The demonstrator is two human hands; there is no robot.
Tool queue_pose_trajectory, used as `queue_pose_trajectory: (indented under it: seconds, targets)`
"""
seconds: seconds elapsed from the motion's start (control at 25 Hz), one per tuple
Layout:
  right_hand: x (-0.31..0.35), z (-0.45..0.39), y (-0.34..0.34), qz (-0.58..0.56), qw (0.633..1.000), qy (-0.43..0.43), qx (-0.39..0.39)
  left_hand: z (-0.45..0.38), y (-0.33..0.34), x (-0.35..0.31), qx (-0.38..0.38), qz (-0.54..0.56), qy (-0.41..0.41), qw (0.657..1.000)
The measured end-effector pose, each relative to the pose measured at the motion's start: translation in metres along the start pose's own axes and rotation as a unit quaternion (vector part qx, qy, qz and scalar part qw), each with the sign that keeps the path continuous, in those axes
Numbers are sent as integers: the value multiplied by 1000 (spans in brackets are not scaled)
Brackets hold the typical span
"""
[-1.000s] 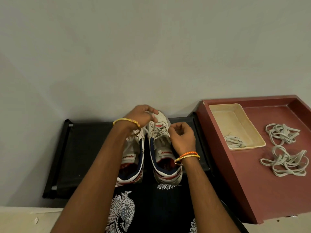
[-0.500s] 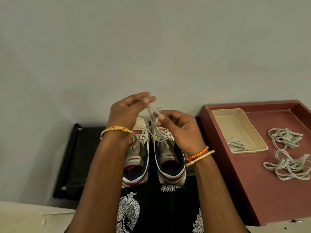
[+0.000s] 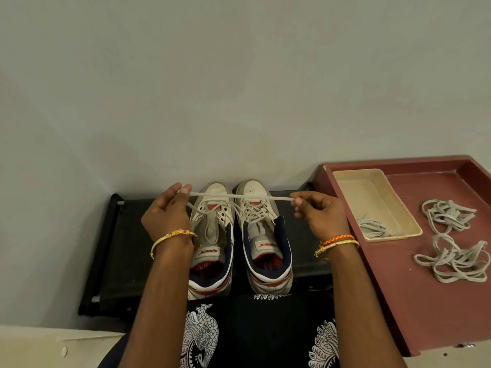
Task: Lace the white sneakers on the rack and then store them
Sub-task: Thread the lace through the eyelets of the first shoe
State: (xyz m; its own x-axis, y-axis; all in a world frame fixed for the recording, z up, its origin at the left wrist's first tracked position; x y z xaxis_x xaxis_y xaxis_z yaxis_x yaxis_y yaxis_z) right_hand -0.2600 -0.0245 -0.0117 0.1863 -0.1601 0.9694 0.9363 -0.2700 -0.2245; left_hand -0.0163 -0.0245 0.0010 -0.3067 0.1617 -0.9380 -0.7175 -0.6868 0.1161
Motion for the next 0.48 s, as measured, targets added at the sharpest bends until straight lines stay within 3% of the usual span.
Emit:
queue_pose_trajectory:
  seconds: [0.08, 0.12, 0.16, 0.2, 0.24, 0.32, 0.4, 0.48]
  targets:
    - [1, -1, 3, -11, 1000, 1, 5, -1, -1, -1, -2, -47, 48, 998]
    - [2, -1, 5, -21, 1000, 0, 18, 0, -1, -1, 0, -141, 79, 987]
    - [4, 0, 9, -35, 999, 0, 34, 2, 0, -1, -12, -283, 117, 952]
    - [6, 0, 13, -47, 998, -1, 50, 5, 3, -1, -24, -419, 161, 893]
    - [7, 1, 17, -48, 997, -7, 64, 9, 9, 0, -13, -479, 220, 849]
    - [7, 1, 27, -12, 996, -36, 82, 20, 30, 4, 127, -440, 307, 834]
    - [5, 0, 36, 27, 994, -66, 84, 33, 44, 18, 272, -398, 307, 821]
    - [0, -1, 40, 43, 995, -62, 68, 33, 50, 30, 308, -390, 272, 824]
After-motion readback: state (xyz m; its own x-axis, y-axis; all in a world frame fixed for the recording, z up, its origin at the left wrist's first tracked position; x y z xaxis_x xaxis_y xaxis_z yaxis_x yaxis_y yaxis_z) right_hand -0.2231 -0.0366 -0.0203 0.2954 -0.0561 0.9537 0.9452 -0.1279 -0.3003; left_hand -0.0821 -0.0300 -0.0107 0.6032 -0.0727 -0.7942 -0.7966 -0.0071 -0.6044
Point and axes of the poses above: each hand's wrist, its own z-axis away from the middle knuckle, its own y-axis out of the palm, x = y × z, the point moved 2 cm from there along -z, towards the middle knuckle
